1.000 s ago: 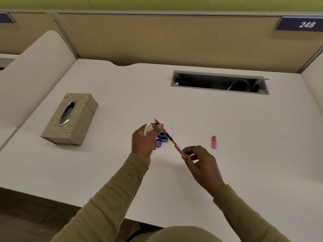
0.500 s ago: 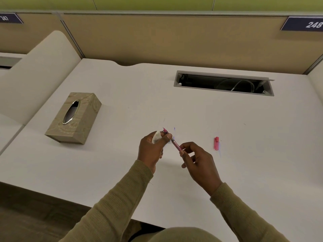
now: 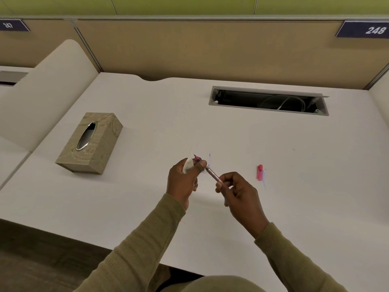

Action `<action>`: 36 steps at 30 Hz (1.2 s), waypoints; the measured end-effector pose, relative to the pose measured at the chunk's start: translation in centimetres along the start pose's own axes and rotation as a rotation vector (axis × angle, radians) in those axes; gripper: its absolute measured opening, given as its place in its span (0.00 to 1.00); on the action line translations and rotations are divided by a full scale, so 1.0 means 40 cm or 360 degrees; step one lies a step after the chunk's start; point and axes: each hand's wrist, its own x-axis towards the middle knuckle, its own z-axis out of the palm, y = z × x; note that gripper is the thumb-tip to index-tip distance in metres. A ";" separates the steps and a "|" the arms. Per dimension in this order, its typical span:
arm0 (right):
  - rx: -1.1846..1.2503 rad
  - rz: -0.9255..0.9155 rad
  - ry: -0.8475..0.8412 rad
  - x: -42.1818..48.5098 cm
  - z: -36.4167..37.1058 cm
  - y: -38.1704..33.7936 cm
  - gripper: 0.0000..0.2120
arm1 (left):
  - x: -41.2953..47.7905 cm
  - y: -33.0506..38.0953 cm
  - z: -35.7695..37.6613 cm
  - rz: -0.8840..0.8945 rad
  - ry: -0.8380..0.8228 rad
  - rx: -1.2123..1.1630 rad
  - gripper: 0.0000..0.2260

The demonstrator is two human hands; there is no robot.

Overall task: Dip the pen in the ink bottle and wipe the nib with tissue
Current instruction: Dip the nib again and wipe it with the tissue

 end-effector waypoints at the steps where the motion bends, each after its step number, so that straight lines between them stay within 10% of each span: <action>1: 0.0080 0.0018 -0.0052 -0.002 -0.003 -0.004 0.03 | -0.002 0.001 -0.001 -0.0001 -0.0017 -0.0025 0.04; 12: 0.0792 0.0413 -0.0275 -0.007 -0.002 -0.021 0.03 | -0.019 -0.019 0.011 -0.0060 -0.0040 -0.0157 0.05; 16: 0.0847 0.0502 -0.0246 -0.009 -0.005 -0.020 0.18 | -0.022 -0.017 0.012 -0.0029 -0.0062 -0.0165 0.06; 22: 0.0908 0.0481 -0.0336 -0.009 -0.008 -0.022 0.05 | -0.025 -0.027 0.014 -0.0032 -0.0051 -0.0150 0.12; 26: 0.0957 0.0563 -0.0311 -0.010 -0.011 -0.023 0.20 | -0.026 -0.025 0.013 -0.0008 -0.0054 -0.0142 0.10; 31: 0.0851 0.0465 -0.0355 -0.007 -0.012 -0.029 0.05 | -0.025 -0.025 0.011 -0.0006 -0.0056 -0.0112 0.11; 36: 0.0946 0.0500 -0.0339 -0.012 -0.014 -0.029 0.21 | -0.027 -0.024 0.014 -0.0005 -0.0059 -0.0098 0.10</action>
